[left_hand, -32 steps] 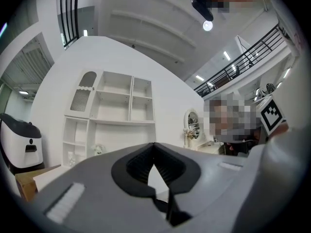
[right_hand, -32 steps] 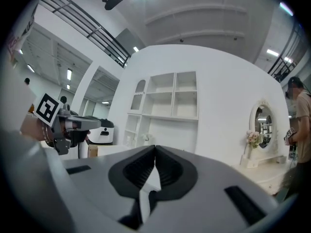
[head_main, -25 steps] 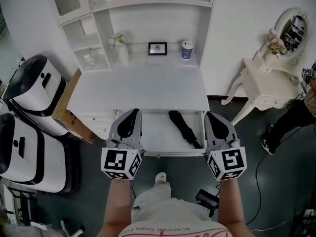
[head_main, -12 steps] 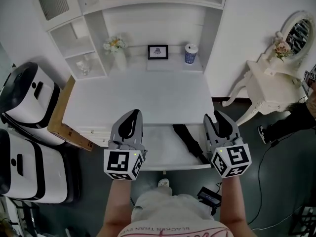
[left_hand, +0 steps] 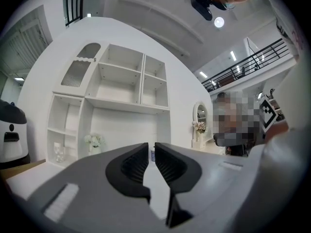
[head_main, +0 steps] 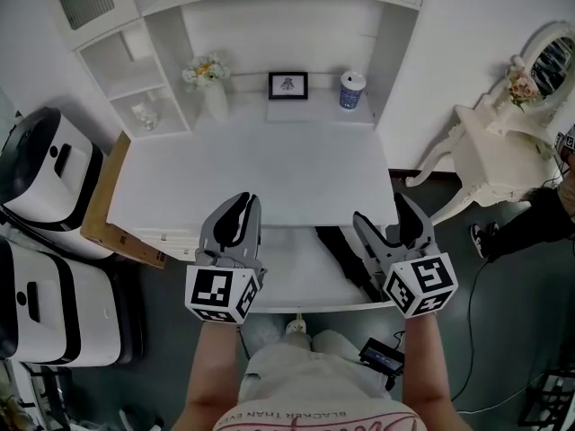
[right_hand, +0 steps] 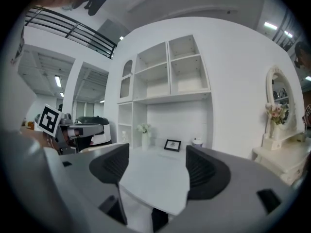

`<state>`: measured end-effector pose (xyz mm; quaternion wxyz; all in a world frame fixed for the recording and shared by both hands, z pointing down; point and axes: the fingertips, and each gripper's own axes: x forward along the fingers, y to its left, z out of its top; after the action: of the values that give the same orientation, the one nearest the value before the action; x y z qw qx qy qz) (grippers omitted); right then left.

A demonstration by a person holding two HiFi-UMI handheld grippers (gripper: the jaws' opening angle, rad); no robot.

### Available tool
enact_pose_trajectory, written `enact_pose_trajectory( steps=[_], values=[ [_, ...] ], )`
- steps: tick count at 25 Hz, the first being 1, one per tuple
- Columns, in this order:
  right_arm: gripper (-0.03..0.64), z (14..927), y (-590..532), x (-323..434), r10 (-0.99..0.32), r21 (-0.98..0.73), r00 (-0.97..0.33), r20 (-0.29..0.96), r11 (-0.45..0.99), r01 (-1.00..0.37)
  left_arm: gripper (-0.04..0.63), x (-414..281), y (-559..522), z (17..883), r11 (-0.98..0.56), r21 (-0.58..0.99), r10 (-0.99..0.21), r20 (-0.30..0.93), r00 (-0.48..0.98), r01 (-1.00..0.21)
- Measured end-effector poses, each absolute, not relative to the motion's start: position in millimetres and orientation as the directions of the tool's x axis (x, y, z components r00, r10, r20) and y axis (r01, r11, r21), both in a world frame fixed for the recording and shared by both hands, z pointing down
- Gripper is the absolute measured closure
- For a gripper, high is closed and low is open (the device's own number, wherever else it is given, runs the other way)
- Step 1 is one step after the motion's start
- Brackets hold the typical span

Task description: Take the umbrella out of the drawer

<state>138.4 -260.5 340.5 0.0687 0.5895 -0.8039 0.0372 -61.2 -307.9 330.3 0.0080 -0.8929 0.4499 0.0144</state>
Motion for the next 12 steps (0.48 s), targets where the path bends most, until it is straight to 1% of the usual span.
enact_pose_trajectory(
  steps=[5, 12],
  values=[
    [0.284, 366, -270, 143, -0.923, 0.003, -0.316, 0.218, 0.325, -0.946, 0.586, -58, -312, 347, -0.564, 0.004, -0.826, 0.006, 0.564, -0.826],
    [0.284, 441, -280, 150, -0.854, -0.054, -0.340, 0.394, 0.348, -0.936, 0.586, -51, -317, 378, -0.544, 0.031, -0.835, 0.079, 0.545, -0.838]
  ],
)
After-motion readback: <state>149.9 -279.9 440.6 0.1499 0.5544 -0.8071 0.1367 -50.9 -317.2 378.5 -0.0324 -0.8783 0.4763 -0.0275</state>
